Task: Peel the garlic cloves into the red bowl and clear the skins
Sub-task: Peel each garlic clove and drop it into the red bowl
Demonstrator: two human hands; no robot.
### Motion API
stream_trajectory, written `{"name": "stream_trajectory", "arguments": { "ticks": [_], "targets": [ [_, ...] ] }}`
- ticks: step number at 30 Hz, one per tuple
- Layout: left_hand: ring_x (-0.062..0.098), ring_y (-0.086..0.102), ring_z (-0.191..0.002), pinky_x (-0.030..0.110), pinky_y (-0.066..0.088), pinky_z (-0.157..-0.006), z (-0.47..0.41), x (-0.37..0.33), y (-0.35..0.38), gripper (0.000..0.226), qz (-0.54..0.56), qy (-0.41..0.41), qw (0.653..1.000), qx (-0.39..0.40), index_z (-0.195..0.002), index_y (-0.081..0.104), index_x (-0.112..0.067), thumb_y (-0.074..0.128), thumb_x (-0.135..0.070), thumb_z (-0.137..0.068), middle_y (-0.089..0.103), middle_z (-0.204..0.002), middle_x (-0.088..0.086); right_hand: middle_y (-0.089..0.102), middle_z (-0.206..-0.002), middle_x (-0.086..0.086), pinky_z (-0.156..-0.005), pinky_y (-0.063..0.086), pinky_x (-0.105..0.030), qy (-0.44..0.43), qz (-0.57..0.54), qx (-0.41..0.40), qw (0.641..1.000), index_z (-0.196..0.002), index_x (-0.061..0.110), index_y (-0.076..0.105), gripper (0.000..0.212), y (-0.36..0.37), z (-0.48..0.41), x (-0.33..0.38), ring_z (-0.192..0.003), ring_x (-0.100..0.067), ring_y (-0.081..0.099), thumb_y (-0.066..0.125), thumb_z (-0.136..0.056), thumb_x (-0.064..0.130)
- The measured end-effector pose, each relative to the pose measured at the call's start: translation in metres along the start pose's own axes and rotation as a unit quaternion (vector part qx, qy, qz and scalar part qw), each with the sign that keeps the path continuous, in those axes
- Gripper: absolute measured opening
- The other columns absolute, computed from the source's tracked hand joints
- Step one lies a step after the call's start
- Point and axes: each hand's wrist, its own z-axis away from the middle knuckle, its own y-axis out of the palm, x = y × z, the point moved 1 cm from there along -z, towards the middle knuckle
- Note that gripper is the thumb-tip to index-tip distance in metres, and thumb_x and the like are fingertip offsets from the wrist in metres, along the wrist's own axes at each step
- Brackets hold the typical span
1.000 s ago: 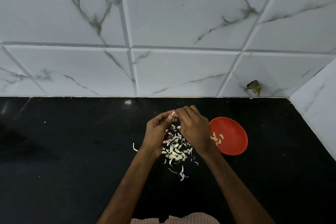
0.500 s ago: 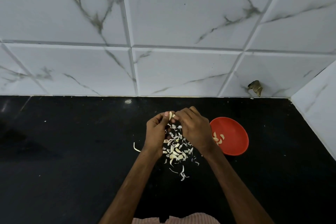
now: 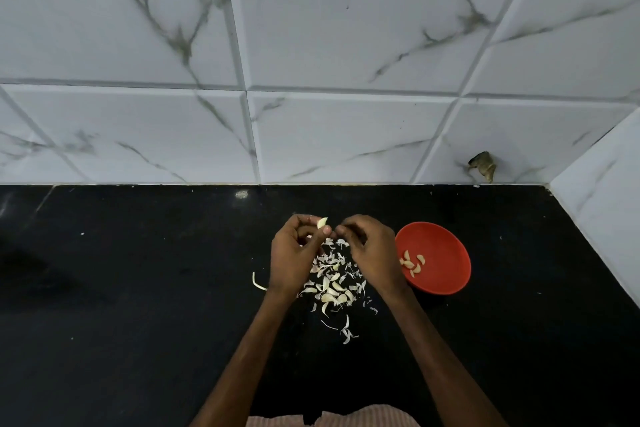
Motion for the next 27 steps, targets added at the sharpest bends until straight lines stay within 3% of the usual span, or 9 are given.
{"name": "stream_trajectory", "arguments": {
  "ticks": [3, 5, 9, 14, 17, 21, 24, 27],
  "targets": [
    [0.012, 0.072, -0.083, 0.041, 0.059, -0.076, 0.000, 0.000, -0.001, 0.017, -0.087, 0.041, 0.995, -0.034, -0.098, 0.068, -0.025, 0.080, -0.021, -0.086, 0.076, -0.090, -0.005, 0.061, -0.073, 0.012, -0.063, 0.046, -0.020, 0.030, -0.005, -0.032, 0.999, -0.085, 0.012, 0.072, 0.012, 0.004, 0.004, -0.003, -0.068, -0.002, 0.060, 0.070, -0.094, 0.021],
    [0.010, 0.071, -0.083, 0.040, 0.060, -0.075, 0.001, -0.003, -0.002, 0.018, -0.115, 0.056, 0.991, -0.047, -0.095, 0.069, -0.026, 0.081, -0.021, -0.083, 0.075, -0.090, -0.011, 0.070, -0.083, 0.006, -0.072, 0.057, -0.029, 0.058, -0.097, -0.031, 0.993, -0.091, 0.011, 0.072, 0.002, 0.006, 0.004, -0.001, -0.079, -0.009, 0.068, 0.071, -0.092, 0.013],
    [0.009, 0.071, -0.080, 0.041, 0.060, -0.072, 0.003, -0.007, -0.003, 0.019, -0.150, 0.081, 0.985, -0.037, -0.093, 0.069, -0.030, 0.083, -0.024, -0.081, 0.074, -0.089, -0.015, 0.074, -0.098, -0.003, -0.084, 0.061, -0.043, 0.081, -0.234, -0.009, 0.969, -0.103, 0.009, 0.073, 0.010, 0.008, 0.002, 0.008, -0.094, -0.021, 0.072, 0.070, -0.094, 0.012],
    [0.004, 0.071, -0.077, 0.040, 0.061, -0.069, 0.003, -0.012, -0.004, 0.021, -0.196, 0.081, 0.977, -0.027, -0.088, 0.069, -0.034, 0.086, -0.029, -0.077, 0.073, -0.087, -0.021, 0.075, -0.095, -0.004, -0.082, 0.060, -0.032, 0.074, -0.256, 0.009, 0.964, -0.099, 0.005, 0.074, 0.009, 0.007, -0.001, 0.012, -0.092, -0.020, 0.073, 0.072, -0.090, 0.006],
    [0.006, 0.072, -0.076, 0.038, 0.061, -0.070, 0.003, -0.011, -0.004, 0.018, -0.172, 0.072, 0.982, -0.015, -0.088, 0.073, -0.028, 0.087, -0.024, -0.077, 0.075, -0.085, -0.017, 0.076, -0.092, -0.005, -0.084, 0.059, -0.033, 0.087, -0.264, -0.001, 0.961, -0.095, 0.006, 0.075, 0.010, 0.006, -0.002, 0.011, -0.089, -0.020, 0.073, 0.073, -0.087, -0.001],
    [0.014, 0.072, -0.066, 0.022, 0.050, -0.051, 0.002, -0.011, -0.002, 0.013, -0.088, 0.037, 0.995, 0.001, -0.080, 0.069, -0.016, 0.081, -0.015, -0.084, 0.077, -0.084, 0.000, 0.075, -0.089, -0.010, -0.082, 0.061, -0.038, 0.099, -0.288, -0.011, 0.952, -0.092, 0.003, 0.074, 0.010, 0.005, -0.002, 0.012, -0.087, -0.025, 0.074, 0.075, -0.084, -0.003],
    [0.017, 0.068, -0.065, 0.025, 0.043, -0.041, 0.003, -0.010, -0.003, 0.018, 0.008, -0.013, 0.999, 0.030, -0.075, 0.065, -0.018, 0.075, -0.014, -0.089, 0.075, -0.090, 0.012, 0.075, -0.087, -0.013, -0.076, 0.061, -0.033, 0.109, -0.316, -0.023, 0.942, -0.091, -0.002, 0.072, 0.009, 0.004, -0.001, 0.013, -0.083, -0.026, 0.075, 0.076, -0.083, -0.004],
    [0.013, 0.062, -0.063, 0.024, 0.039, -0.042, 0.004, -0.006, -0.001, 0.021, 0.054, -0.053, 0.996, 0.035, -0.074, 0.063, -0.021, 0.071, -0.015, -0.092, 0.069, -0.078, 0.005, 0.075, -0.087, -0.013, -0.076, 0.062, -0.033, 0.115, -0.320, -0.027, 0.940, -0.093, -0.003, 0.073, 0.006, 0.008, 0.001, 0.013, -0.082, -0.026, 0.075, 0.074, -0.087, -0.001]
  ]
}}
